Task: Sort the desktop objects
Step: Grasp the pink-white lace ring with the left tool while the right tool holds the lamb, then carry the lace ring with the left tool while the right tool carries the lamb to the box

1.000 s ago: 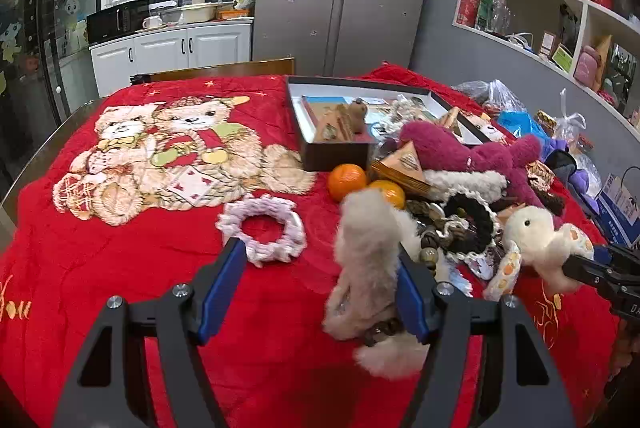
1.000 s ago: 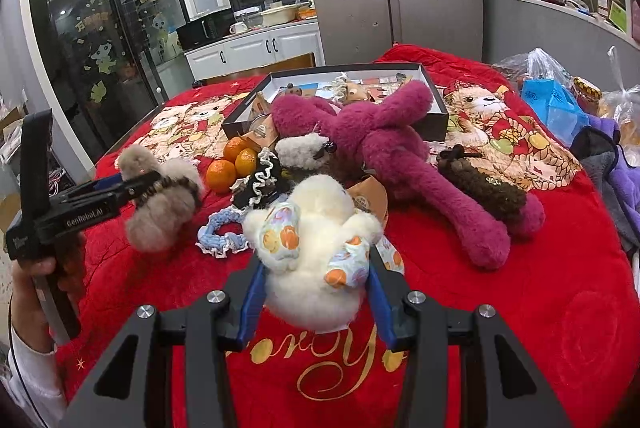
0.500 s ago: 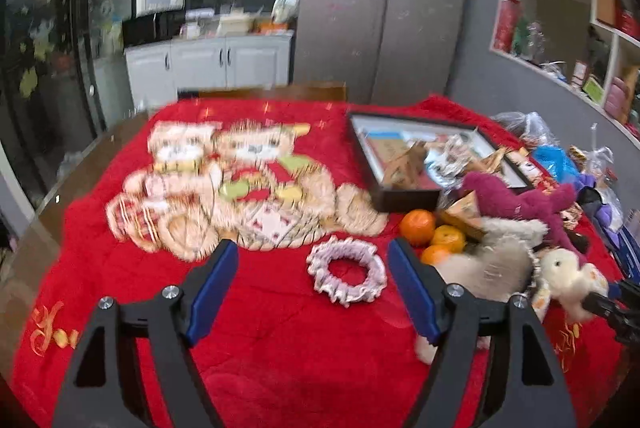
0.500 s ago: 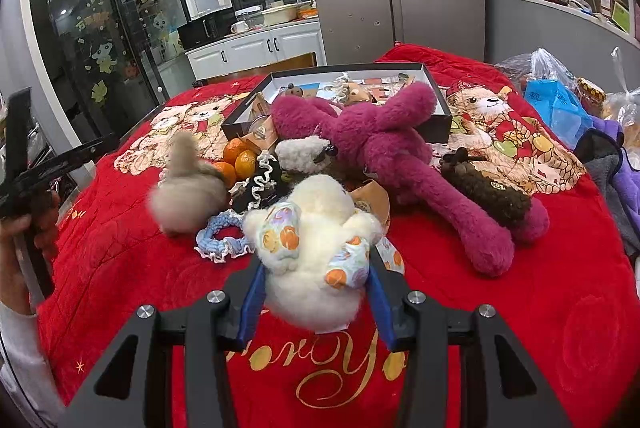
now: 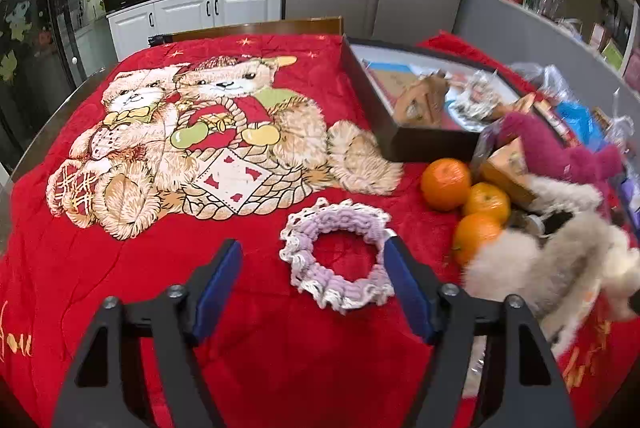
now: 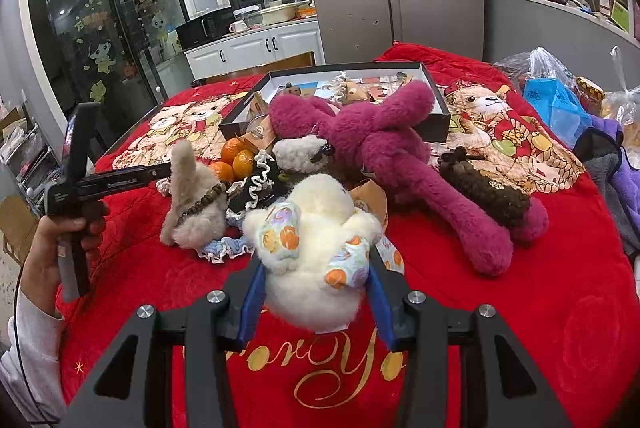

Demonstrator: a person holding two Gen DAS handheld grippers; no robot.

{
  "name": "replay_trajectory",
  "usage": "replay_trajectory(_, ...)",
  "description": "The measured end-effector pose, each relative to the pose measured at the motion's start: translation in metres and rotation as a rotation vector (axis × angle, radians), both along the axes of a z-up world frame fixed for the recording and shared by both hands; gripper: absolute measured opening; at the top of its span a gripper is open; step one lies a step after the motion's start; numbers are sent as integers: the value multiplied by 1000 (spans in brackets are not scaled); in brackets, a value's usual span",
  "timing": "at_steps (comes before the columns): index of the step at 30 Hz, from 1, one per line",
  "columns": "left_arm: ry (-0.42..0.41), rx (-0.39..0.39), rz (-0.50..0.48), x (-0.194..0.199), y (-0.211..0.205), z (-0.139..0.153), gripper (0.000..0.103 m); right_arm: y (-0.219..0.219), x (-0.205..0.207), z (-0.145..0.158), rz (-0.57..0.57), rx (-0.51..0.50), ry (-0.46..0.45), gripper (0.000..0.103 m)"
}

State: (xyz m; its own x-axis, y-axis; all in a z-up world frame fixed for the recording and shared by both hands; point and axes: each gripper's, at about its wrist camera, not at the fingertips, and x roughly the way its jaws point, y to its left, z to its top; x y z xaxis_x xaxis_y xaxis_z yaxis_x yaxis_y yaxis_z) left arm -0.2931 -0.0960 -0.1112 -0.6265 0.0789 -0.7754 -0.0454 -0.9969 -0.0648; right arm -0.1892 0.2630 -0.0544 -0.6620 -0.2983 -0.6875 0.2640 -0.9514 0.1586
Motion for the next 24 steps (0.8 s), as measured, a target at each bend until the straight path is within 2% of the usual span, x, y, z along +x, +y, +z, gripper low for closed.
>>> replay_trajectory(2, -34, -25, 1, -6, 2, -10, 50, -1, -1, -1, 2, 0, -1, 47)
replay_trajectory(6, -22, -37, -6, -6, 5, -14, 43, -4, -1, -2, 12, 1, -4, 47)
replay_trajectory(9, -12, -51, -2, -4, 7, -14, 23, -4, -1, -3, 11, 2, -7, 47)
replay_trajectory(10, -13, -37, -7, -4, 6, -14, 12, -3, -2, -3, 10, 0, -7, 47)
replay_trajectory(17, 6, -28, -22, 4, 14, -6, 11, -6, 0, 1, 11, 8, 2, 47)
replay_trajectory(24, 62, -12, -65, 18, 27, 17, 10, 0, 5, 16, -33, 0, 43, 46)
